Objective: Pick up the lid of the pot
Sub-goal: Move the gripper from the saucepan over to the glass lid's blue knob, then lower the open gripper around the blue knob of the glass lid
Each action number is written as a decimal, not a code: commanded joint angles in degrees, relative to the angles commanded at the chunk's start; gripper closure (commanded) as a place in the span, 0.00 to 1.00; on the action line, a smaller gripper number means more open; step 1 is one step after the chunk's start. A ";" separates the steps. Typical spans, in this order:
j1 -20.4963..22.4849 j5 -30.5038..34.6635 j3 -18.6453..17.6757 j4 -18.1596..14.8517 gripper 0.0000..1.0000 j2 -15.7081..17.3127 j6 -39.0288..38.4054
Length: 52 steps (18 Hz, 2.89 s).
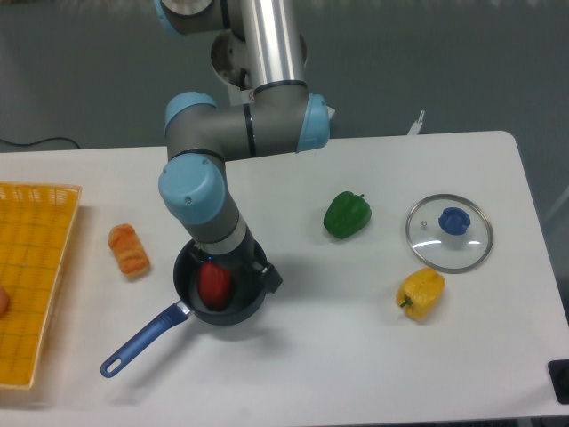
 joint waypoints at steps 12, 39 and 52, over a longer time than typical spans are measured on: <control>10.37 -0.53 0.00 -0.26 0.00 4.04 11.41; 35.41 -4.13 -6.32 0.09 0.00 2.37 38.75; 38.85 -6.59 -5.02 0.27 0.00 -0.96 39.37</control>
